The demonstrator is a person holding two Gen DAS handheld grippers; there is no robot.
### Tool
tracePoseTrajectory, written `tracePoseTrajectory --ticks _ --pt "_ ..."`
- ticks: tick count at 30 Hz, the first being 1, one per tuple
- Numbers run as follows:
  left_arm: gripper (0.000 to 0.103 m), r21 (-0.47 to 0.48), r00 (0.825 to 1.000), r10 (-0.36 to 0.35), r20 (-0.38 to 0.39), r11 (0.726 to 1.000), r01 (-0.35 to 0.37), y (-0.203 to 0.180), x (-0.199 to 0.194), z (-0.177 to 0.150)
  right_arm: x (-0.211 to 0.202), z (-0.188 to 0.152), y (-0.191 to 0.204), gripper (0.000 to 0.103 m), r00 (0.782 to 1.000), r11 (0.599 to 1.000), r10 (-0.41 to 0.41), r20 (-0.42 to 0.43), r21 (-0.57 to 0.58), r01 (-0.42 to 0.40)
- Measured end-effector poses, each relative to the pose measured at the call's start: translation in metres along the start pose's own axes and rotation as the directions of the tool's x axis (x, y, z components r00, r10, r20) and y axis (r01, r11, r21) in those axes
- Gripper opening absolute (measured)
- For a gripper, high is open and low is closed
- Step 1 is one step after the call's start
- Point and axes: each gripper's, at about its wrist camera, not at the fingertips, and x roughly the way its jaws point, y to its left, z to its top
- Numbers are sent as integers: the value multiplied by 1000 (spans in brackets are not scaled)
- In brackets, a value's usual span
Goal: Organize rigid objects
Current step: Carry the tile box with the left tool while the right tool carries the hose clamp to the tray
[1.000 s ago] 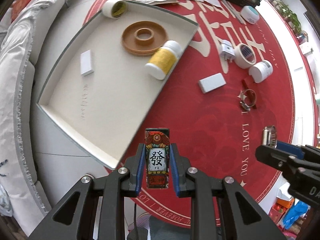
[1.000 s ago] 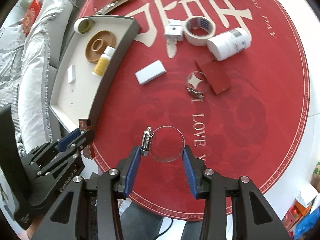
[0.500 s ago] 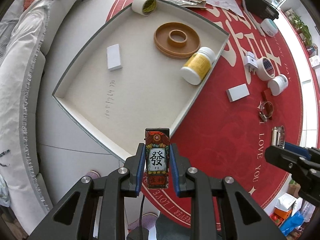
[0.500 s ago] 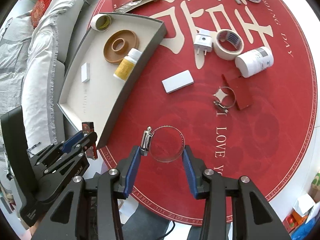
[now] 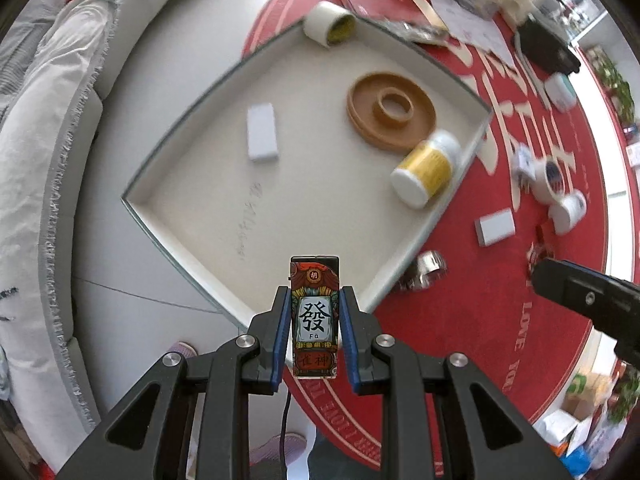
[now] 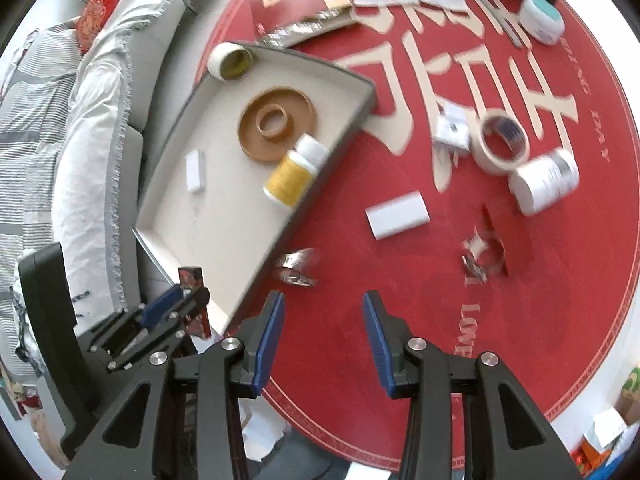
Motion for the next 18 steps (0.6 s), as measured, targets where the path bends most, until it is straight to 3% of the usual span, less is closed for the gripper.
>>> tracePoseTrajectory --ticks 5,8,11,18 --pt "26 -24 1000 12 26 1000 -11 12 -2 12 -2 18 8 44 1000 1000 -8 27 -26 8" --pt "26 -34 1000 18 19 999 -18 20 1 13 15 11 8 46 999 996 -50 -19 -79 48" --pt "26 -45 1000 15 3 999 -15 23 5 9 43 -2 7 72 992 989 -96 -78 -119 86" --pt "26 -32 1000 17 -17 999 -17 23 14 4 93 -7 31 72 978 923 -200 -57 -347 168"
